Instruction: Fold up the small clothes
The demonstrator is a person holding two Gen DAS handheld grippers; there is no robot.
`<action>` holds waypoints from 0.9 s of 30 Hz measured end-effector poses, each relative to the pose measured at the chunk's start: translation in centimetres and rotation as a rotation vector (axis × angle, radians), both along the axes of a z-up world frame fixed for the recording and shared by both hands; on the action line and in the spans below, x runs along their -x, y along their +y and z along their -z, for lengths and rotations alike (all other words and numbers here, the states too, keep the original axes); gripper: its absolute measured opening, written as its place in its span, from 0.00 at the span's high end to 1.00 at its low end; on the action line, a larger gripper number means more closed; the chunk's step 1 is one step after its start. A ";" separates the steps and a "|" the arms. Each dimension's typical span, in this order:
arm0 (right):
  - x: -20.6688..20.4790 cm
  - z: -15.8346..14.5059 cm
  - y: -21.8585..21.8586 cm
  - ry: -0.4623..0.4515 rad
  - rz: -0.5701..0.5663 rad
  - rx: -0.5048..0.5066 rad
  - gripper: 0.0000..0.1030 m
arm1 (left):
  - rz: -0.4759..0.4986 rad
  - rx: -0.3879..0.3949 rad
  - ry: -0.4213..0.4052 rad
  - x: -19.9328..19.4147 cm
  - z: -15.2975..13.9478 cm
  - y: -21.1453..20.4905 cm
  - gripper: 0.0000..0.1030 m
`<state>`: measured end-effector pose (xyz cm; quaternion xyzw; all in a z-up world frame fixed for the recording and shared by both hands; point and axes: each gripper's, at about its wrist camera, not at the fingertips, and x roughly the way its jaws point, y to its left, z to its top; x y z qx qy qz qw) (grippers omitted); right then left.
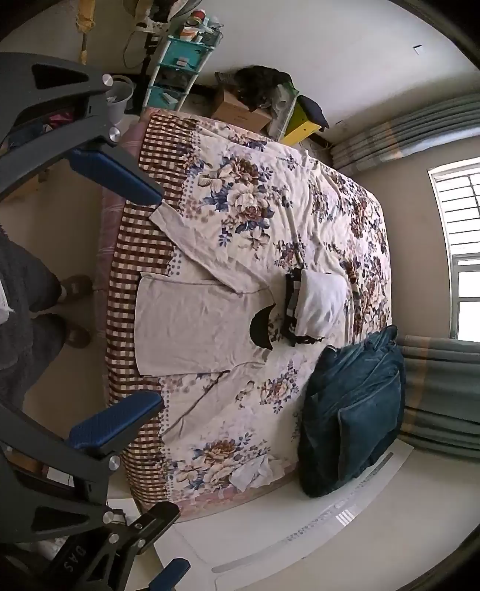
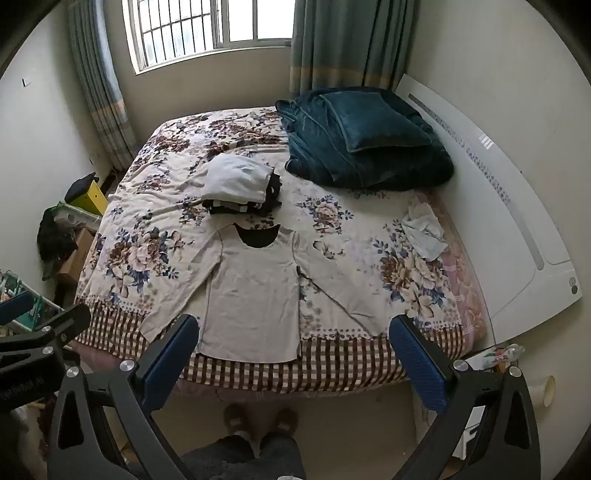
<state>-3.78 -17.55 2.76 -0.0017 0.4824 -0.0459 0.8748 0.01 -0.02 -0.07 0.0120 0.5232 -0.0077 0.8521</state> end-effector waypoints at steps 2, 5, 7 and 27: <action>0.0 0.0 0.0 -0.006 0.000 -0.001 0.00 | 0.003 0.018 0.000 0.0 0.0 0.2 0.00; 0.0 0.0 0.0 0.005 -0.003 0.000 0.00 | 0.005 0.012 0.003 0.0 0.1 0.3 0.00; 0.1 0.0 0.0 0.006 -0.004 -0.005 0.00 | 0.005 0.011 0.007 -0.1 0.1 0.4 0.00; -0.1 -0.1 -0.1 0.024 -0.014 -0.006 0.00 | -0.022 0.015 0.003 1.2 0.3 2.1 0.00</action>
